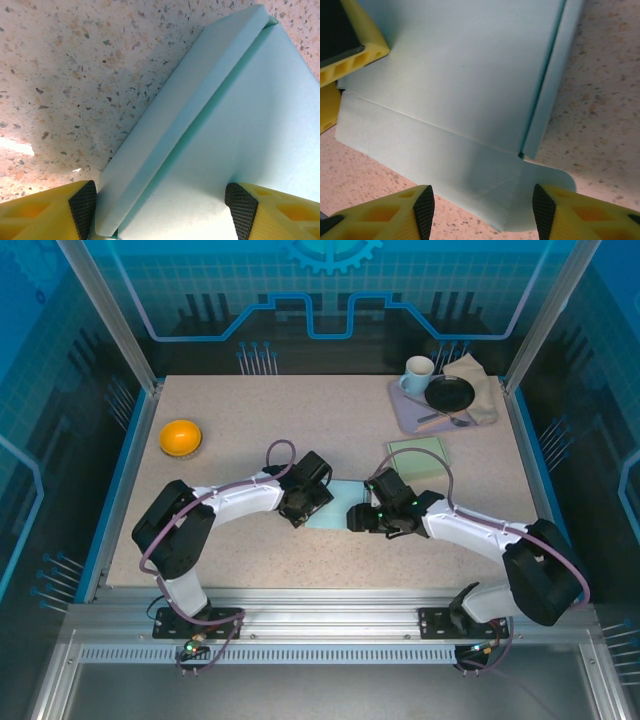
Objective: Fold the paper box
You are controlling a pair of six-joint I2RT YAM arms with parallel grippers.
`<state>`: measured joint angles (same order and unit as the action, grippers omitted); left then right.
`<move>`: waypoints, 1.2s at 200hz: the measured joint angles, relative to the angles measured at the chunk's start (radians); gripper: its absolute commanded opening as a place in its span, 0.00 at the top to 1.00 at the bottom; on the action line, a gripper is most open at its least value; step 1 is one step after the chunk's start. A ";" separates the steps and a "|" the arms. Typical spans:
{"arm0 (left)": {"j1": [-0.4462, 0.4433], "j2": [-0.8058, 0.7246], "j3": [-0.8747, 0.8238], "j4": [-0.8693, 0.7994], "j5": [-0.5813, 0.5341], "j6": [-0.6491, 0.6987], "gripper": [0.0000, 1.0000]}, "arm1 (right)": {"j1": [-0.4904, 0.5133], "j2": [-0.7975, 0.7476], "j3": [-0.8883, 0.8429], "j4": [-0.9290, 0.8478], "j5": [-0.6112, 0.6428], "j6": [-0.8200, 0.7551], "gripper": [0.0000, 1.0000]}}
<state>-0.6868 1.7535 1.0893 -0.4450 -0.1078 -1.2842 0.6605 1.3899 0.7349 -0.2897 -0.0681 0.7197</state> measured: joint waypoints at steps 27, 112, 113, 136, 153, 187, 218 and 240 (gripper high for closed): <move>0.000 0.001 0.000 0.002 0.000 0.000 0.26 | 0.000 0.013 -0.002 0.022 -0.025 0.020 0.43; 0.000 0.002 0.000 0.006 0.000 0.000 0.26 | 0.000 0.013 -0.023 0.034 -0.024 0.025 0.45; 0.000 0.002 0.000 0.006 0.000 0.000 0.26 | 0.000 0.013 -0.024 0.034 -0.025 0.025 0.45; 0.000 0.003 0.000 0.007 0.000 0.000 0.26 | 0.000 0.013 -0.034 0.052 -0.042 0.038 0.50; 0.000 0.004 0.000 0.007 0.000 0.000 0.27 | 0.000 0.013 -0.034 0.051 -0.042 0.040 0.50; 0.000 0.004 0.000 0.008 0.000 0.000 0.27 | 0.000 0.013 -0.033 0.044 -0.037 0.030 0.53; 0.000 0.005 0.000 0.008 0.000 0.001 0.27 | 0.000 0.013 -0.033 0.040 -0.028 0.017 0.57; 0.000 0.006 0.000 0.009 0.000 0.001 0.27 | 0.000 0.013 -0.033 0.039 -0.023 0.010 0.57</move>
<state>-0.6868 1.7592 1.0897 -0.4362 -0.1081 -1.2835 0.6601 1.4029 0.7017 -0.2504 -0.0906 0.7300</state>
